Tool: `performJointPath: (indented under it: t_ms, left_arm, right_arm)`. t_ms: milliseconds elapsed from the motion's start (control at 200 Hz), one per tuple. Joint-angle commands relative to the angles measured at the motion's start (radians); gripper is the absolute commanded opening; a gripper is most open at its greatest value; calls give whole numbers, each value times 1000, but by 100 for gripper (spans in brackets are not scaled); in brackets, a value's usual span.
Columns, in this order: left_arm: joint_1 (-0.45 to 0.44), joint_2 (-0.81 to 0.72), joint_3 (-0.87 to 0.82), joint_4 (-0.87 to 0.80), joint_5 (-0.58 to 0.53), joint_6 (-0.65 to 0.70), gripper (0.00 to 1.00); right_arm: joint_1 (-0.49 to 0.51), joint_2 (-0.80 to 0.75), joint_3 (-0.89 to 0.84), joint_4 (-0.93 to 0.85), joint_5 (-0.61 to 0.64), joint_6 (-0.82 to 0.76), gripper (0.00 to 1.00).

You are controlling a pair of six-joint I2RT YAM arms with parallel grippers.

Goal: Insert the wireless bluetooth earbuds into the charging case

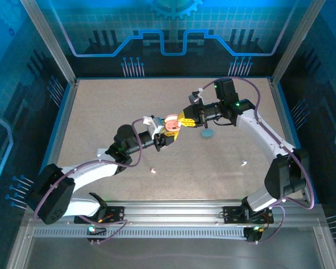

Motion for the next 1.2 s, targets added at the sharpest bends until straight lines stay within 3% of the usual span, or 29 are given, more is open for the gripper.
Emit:
performJointPath:
  t_ms: [0, 285, 840, 1196]
  left_arm:
    - [-4, 19, 34, 84, 0, 30, 36]
    - [-53, 66, 44, 136, -63, 35, 36]
    - [-67, 78, 42, 202, -108, -7, 36]
    - [-73, 77, 49, 214, -98, -19, 36]
  right_arm:
    - [30, -6, 39, -44, 85, -59, 16]
    - [90, -54, 40, -39, 259, -77, 15]
    - [133, -118, 14, -9, 304, -73, 15]
    - [155, -136, 0, -20, 406, -138, 15]
